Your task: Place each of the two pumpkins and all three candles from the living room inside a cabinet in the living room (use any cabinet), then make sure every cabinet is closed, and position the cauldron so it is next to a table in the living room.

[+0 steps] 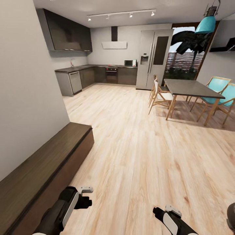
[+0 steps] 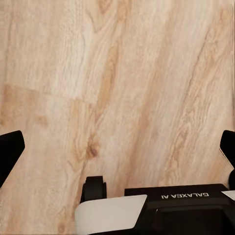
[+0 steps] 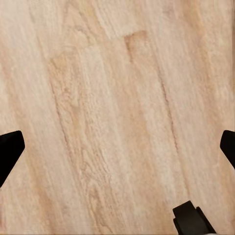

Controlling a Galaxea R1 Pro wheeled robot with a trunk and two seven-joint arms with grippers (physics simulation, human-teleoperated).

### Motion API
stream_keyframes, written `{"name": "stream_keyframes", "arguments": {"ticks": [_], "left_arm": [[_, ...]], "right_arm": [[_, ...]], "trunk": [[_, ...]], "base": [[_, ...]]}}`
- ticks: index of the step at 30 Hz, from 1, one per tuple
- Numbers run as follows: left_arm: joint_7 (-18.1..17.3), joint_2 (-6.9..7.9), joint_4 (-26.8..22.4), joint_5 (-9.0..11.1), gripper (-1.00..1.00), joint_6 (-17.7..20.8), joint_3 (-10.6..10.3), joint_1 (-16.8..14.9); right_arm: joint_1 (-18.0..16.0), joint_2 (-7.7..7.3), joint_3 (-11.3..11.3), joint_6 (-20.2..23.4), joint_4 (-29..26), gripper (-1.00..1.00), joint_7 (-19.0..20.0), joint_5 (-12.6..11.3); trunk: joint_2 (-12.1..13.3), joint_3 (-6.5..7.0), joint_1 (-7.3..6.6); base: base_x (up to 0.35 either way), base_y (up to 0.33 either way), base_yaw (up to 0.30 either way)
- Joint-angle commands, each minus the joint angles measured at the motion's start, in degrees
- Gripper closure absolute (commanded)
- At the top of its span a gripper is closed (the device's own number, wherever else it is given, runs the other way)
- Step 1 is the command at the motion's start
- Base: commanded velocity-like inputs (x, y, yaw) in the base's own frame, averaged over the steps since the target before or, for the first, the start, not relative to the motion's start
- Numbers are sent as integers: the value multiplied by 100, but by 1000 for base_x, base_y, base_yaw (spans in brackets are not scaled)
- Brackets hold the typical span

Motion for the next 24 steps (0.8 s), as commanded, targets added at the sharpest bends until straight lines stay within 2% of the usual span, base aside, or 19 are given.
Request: {"name": "stream_keyframes", "arguments": {"ticks": [1, 16, 24], "left_arm": [[0, 0, 0, 0, -100, 0, -1, 0], [0, 7, 0, 0, -100, 0, 0, 0], [0, 0, 0, 0, -100, 0, 1, 0]], "right_arm": [[-1, 0, 0, 0, 0, -100, 0, 0], [1, 0, -2, 0, 0, -100, 1, 0], [-1, 0, -8, -24, 54, -100, 1, 0]], "trunk": [[0, 5, 0], [0, 74, 0], [0, 111, 0]], "base": [[328, 0, -255], [322, 0, -255], [77, 0, -256]]}}
